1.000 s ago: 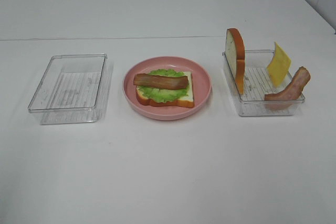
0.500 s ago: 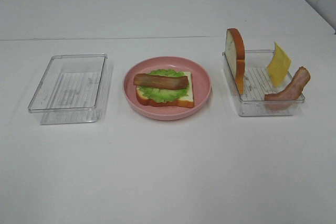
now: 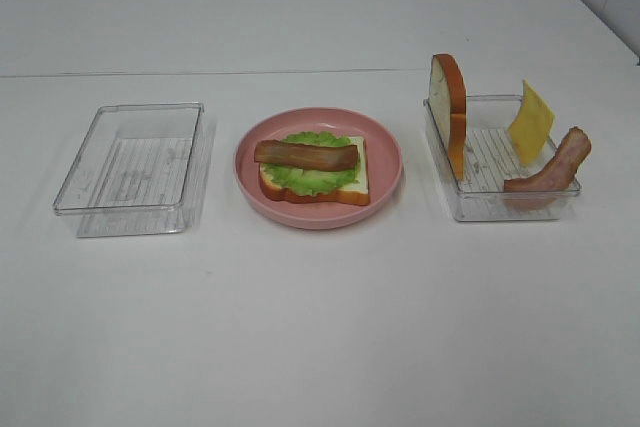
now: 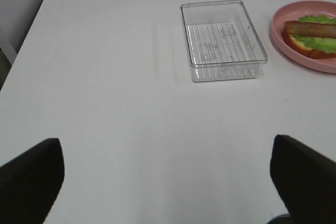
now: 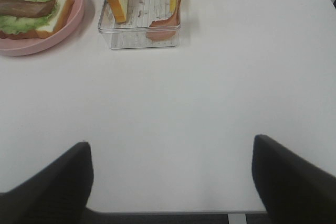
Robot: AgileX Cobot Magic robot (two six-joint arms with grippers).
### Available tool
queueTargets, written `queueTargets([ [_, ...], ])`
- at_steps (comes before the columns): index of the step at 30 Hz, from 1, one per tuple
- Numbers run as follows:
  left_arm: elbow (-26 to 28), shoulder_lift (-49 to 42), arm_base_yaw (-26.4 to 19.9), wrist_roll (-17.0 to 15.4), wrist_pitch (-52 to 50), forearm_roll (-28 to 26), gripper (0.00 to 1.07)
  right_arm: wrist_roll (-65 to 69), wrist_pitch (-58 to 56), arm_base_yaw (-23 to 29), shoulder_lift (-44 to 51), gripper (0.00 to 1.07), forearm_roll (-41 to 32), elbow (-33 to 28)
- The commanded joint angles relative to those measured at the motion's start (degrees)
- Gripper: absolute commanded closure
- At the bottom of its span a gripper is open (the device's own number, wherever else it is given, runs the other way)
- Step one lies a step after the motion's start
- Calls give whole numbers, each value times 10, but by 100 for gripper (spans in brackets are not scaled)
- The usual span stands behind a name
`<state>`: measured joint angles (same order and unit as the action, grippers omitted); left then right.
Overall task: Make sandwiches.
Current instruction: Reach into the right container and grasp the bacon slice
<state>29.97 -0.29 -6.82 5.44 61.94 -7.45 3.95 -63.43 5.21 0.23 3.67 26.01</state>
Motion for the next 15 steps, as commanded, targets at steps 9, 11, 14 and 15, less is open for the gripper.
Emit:
queueTargets([
  [9, -1, -10, 18, -6, -3, -1, 6, -4, 5, 1, 13, 27, 0, -2],
  [11, -1, -10, 18, -6, -3, -1, 6, -5, 5, 1, 14, 27, 0, -2],
  [14, -1, -10, 18, -6, -3, -1, 6, -6, 2, 1, 5, 28, 0, 4],
  [15, -1, -10, 18, -6, -3, -1, 6, -6, 2, 1, 5, 28, 0, 4],
])
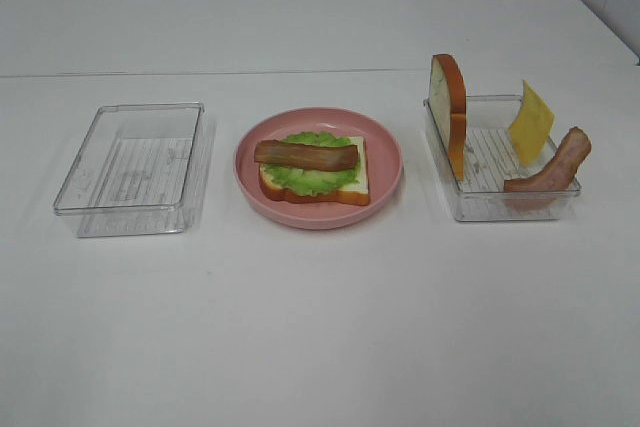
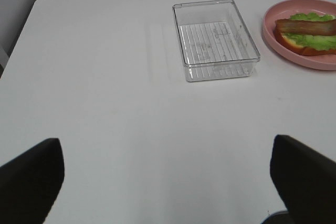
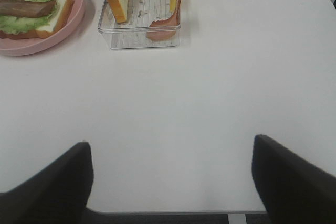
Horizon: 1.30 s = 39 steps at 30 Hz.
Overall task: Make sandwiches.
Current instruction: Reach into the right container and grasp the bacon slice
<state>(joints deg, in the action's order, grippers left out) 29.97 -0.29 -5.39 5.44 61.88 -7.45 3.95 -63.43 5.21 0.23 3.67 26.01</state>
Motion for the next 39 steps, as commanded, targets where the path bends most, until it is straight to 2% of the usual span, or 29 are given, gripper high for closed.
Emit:
queueTargets([
  [1, -1, -10, 4, -6, -3, -1, 6, -6, -10, 1, -22, 28, -4, 13],
  [4, -1, -10, 4, -6, -3, -1, 6, -6, -17, 1, -90, 29, -18, 35],
  [5, -1, -10, 4, -6, -3, -1, 6, -7, -15, 1, -152, 29, -32, 54],
  [7, -1, -10, 4, -6, -3, -1, 6, -9, -13, 1, -178, 29, -40, 64],
  [8, -1, -10, 4, -6, -3, -1, 6, -17, -7, 1, -243, 29, -57, 90],
  [11, -1, -10, 4, -6, -3, -1, 6, -21, -5, 1, -269, 29, -62, 103],
  [13, -1, -10, 4, -6, -3, -1, 6, -22, 28, 1, -392, 29, -68, 147],
  [14, -1, -10, 4, -6, -3, -1, 6, -22, 28, 1, -392, 29, -68, 147],
  [16, -1, -10, 4, -6, -3, -1, 6, -19, 54, 1, -476, 28, -68, 182],
  [17, -1, -10, 4, -6, -3, -1, 6, -19, 54, 1, -476, 28, -68, 182],
  [18, -1, -10, 4, -6, -3, -1, 6, -13, 64, 1, -506, 25, -68, 197],
  [19, -1, -10, 4, -6, -3, -1, 6, 3, 78, 1, -562, 18, -68, 223],
  [21, -1, -10, 4, -6, -3, -1, 6, 6, 84, 1, -592, 14, -68, 237],
  [22, -1, -10, 4, -6, -3, -1, 6, 6, 86, 1, -649, 9, -68, 262],
  [26, -1, -10, 4, -6, -3, -1, 6, 6, 91, 1, -721, 8, -67, 299],
  [30, -1, -10, 4, -6, -3, -1, 6, 3, 103, 1, -830, 8, -60, 369],
  [32, -1, -10, 4, -6, -3, -1, 6, 3, 100, 1, -848, 8, -60, 383],
  [33, -1, -10, 4, -6, -3, -1, 6, -1, 92, 1, -890, 8, -59, 419],
  [34, -1, -10, 4, -6, -3, -1, 6, -1, 92, 1, -890, 8, -59, 419],
  [39, -1, -10, 4, -6, -3, -1, 6, -16, 48, -22, -991, 9, -61, 519],
])
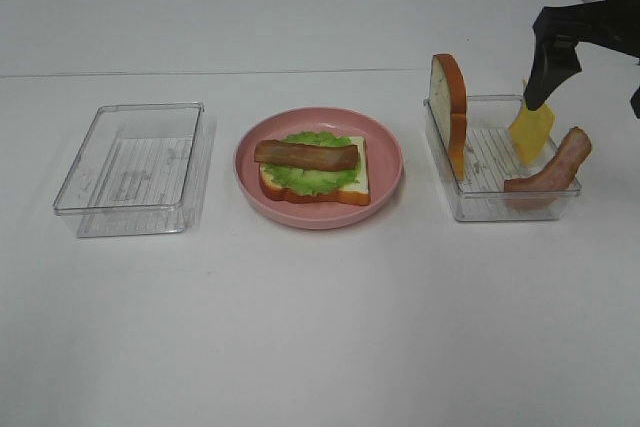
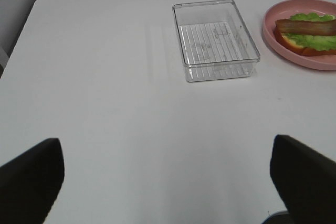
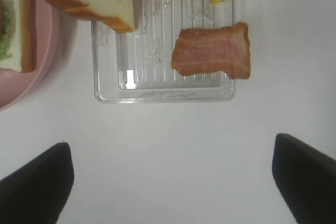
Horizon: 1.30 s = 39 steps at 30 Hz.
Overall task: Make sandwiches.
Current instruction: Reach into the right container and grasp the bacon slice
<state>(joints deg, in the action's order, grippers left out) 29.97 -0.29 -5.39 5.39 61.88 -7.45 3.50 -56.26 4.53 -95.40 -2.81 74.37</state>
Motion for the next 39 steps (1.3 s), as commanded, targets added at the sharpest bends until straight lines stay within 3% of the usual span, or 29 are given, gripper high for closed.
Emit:
queueTargets([
  [1, -1, -10, 4, -5, -3, -1, 6, -11, -24, -15, -34, 9, 3, 35],
  [5, -1, -10, 4, -5, -3, -1, 6, -51, -48, -52, -85, 9, -10, 89],
  [12, -1, -10, 4, -5, -3, -1, 6, -83, -35, -95, -129, 9, -37, 104],
  [29, -1, -10, 4, -5, -3, -1, 6, -97, 25, -93, -220, 11, -49, 104],
  [39, -1, -10, 4, -5, -3, -2, 6, -97, 24, -93, -238, 23, -55, 104],
])
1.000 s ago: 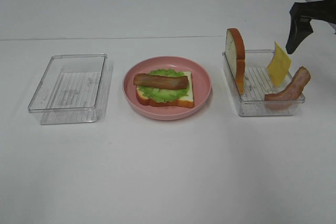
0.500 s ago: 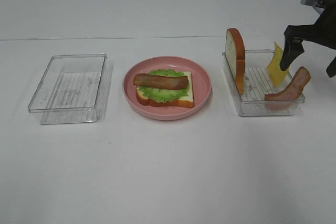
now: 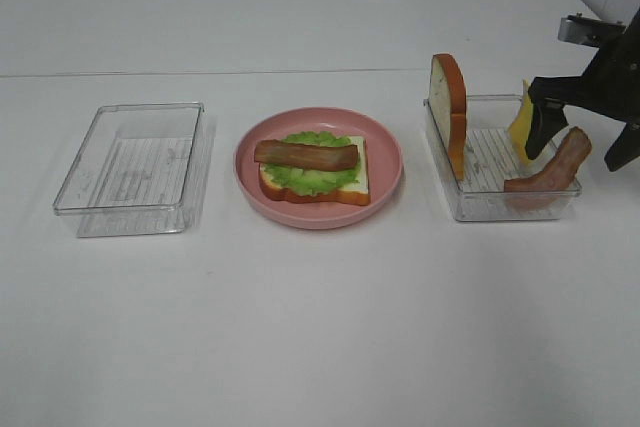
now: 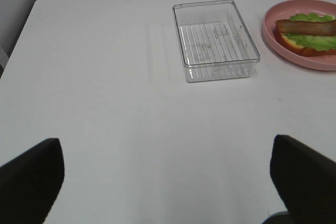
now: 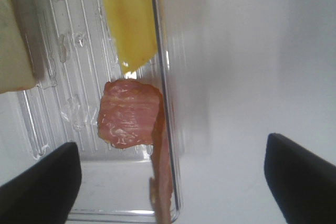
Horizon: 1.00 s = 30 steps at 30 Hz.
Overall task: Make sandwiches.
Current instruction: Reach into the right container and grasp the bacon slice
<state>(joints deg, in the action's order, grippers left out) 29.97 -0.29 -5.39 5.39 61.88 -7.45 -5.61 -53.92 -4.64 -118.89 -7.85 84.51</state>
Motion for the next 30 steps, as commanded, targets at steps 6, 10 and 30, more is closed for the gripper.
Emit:
queueTargets([
  [6, -1, -10, 4, -5, -3, -2, 6, -1, 0, -2, -3, 56, -5, 3],
  [10, -1, -10, 4, -5, -3, -2, 6, 3, -2, -2, -3, 65, -5, 3],
  [30, -1, -10, 4, -5, -3, -4, 6, 3, -19, -2, -3, 107, -5, 3],
])
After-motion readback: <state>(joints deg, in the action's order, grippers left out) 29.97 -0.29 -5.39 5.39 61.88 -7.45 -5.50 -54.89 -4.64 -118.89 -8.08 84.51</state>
